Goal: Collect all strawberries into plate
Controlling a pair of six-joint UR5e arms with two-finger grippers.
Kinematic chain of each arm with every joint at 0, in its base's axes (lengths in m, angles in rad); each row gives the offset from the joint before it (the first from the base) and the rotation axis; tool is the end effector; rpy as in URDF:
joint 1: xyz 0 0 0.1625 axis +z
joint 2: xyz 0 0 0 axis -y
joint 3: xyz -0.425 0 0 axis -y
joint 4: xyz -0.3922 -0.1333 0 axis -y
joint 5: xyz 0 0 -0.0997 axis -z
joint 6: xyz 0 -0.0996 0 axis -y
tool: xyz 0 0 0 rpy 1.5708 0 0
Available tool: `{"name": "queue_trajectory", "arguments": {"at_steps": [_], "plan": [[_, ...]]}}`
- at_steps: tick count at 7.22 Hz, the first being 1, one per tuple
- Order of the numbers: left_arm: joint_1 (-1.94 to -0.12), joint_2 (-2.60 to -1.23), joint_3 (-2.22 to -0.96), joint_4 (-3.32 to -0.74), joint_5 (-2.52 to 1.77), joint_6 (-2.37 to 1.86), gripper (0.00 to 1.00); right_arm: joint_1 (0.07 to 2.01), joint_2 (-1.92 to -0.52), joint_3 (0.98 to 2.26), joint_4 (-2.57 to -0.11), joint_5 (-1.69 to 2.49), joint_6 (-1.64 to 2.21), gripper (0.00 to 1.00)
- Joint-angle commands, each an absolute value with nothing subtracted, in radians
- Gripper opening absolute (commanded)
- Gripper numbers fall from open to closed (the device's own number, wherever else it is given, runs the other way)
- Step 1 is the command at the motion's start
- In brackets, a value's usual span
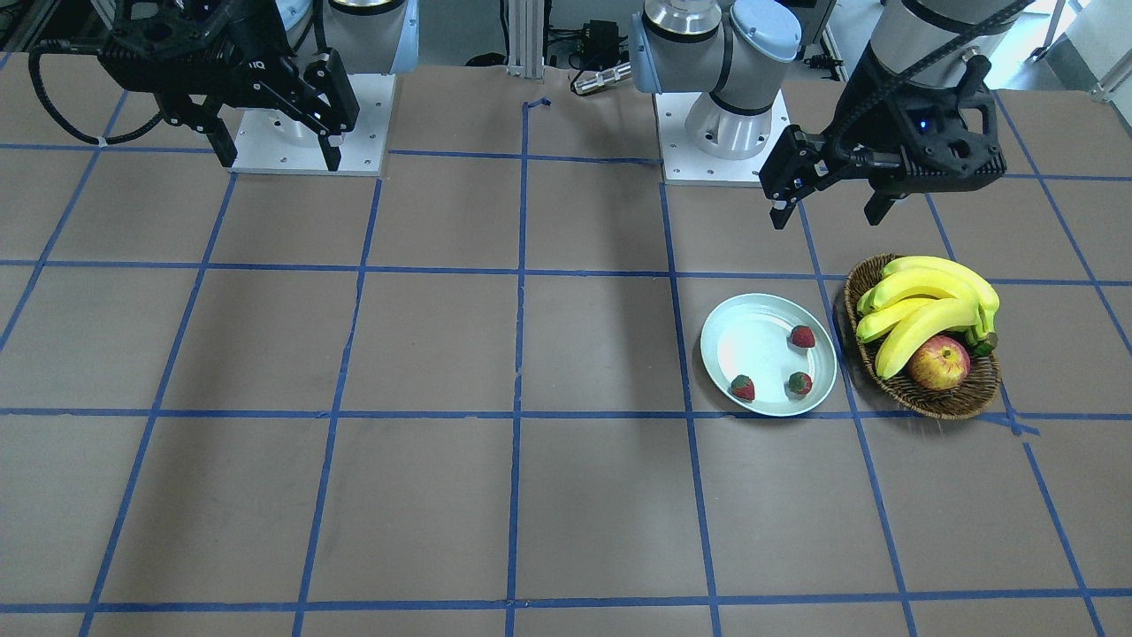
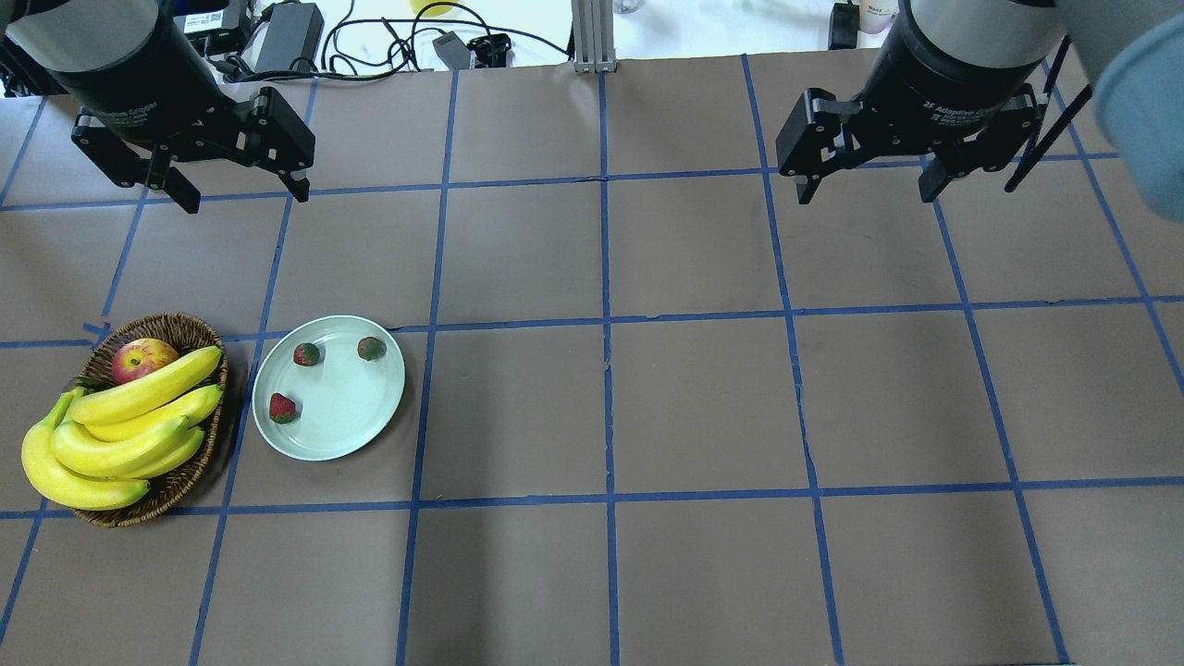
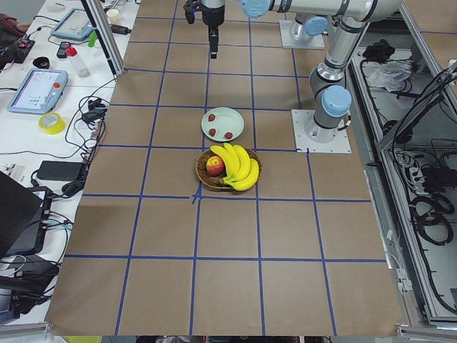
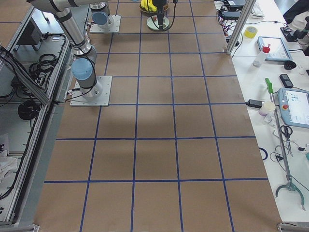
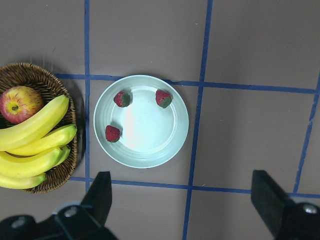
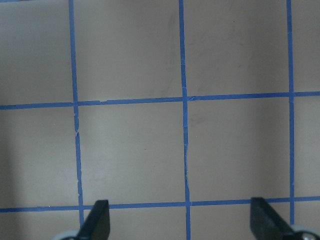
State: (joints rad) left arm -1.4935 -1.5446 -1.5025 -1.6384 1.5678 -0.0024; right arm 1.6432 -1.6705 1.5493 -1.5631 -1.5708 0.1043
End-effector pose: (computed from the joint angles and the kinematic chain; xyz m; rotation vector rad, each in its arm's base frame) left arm -0.0960 -0.4905 0.5275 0.1250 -3.1368 0.0424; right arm 0.1660 -0.4465 0.5451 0.0499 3.1262 -0.1769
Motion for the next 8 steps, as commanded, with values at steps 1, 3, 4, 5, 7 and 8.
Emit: {"name": "queue_trajectory", "arguments": {"at_steps": [1, 3, 4, 5, 7, 8], "plan": [[-1.494, -1.526, -1.516, -1.657, 1.552, 0.002, 1.00, 1.643, -1.671, 1.549, -1.563, -1.571, 0.104, 1.00], [-1.494, -1.526, -1.528, -1.657, 1.555, 0.008, 1.00, 1.643, -1.671, 1.549, -1.563, -1.572, 0.103, 1.00], [-1.494, -1.525, -1.529, -1.657, 1.555, 0.008, 1.00, 1.643, -1.671, 1.549, -1.563, -1.572, 0.103, 1.00], [-1.494, -1.525, -1.529, -1.661, 1.555, 0.008, 1.00, 1.643, -1.671, 1.549, -1.563, -1.572, 0.103, 1.00], [-1.494, -1.523, -1.529, -1.672, 1.554, 0.008, 1.00, 1.643, -1.670, 1.551, -1.562, -1.574, 0.103, 1.00], [-1.494, -1.523, -1.529, -1.674, 1.554, 0.008, 1.00, 1.643, -1.671, 1.551, -1.563, -1.574, 0.103, 1.00]]}}
